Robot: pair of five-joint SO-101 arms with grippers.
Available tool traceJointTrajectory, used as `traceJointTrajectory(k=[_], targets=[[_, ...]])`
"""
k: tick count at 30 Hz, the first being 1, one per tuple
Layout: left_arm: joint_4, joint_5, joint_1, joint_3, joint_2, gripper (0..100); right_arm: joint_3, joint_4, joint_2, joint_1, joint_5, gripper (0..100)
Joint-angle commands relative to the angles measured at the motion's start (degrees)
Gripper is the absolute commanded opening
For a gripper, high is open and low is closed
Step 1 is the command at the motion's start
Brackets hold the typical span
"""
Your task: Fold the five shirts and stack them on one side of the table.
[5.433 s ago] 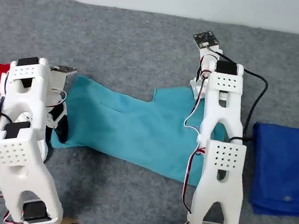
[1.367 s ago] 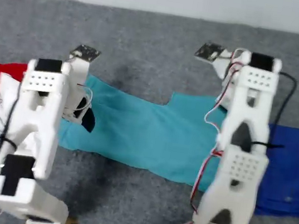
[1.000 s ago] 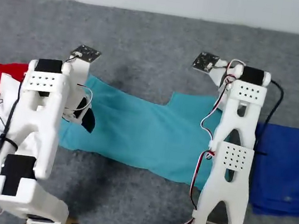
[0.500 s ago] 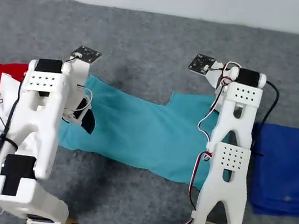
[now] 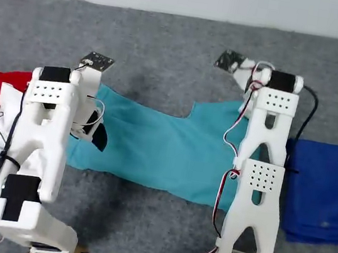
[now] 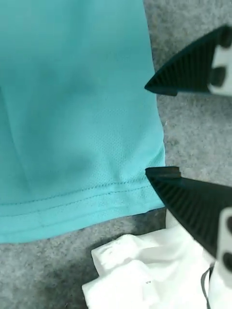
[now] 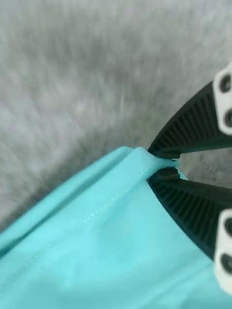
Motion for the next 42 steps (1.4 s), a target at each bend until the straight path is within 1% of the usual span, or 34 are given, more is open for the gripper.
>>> traceJointTrajectory(k=[1,7,10,14,20,26,30,35,38,42], targets=[[0.3,-0.6,-0.4,-1.9,-2.3,24,-0.5,2.6,-6.7,-0.3,-1.2,0.9],[0.3,-0.6,-0.4,-1.9,-2.5,24,-0.2,2.8,-7.4,-0.1,-3.7,0.9],[0.4,-0.6,-0.4,-1.9,-2.7,24,4.0,2.8,-8.0,-0.1,-3.7,0.9],[0.4,-0.6,-0.4,-1.9,-2.7,24,15.8,2.7,-13.4,-0.4,-3.7,0.9],[0.4,-0.6,-0.4,-1.9,-2.5,24,37.6,2.3,-28.7,-0.7,-3.2,0.9],[0.4,-0.6,-0.4,-1.9,-2.5,24,57.3,1.7,-39.9,-0.8,2.5,0.9],[0.4,-0.6,-0.3,-1.9,-2.5,24,66.5,0.5,-45.0,-1.0,4.7,0.9],[0.4,-0.6,-0.2,-1.9,-2.6,24,77.5,0.4,-50.3,-4.4,8.4,0.9],[0.4,-0.6,-0.2,-1.9,-2.7,24,85.2,-4.6,-53.0,-5.7,8.6,0.9],[1.7,-0.6,-0.2,-1.9,-2.7,24,95.2,-11.6,-56.7,-5.6,8.6,1.8]])
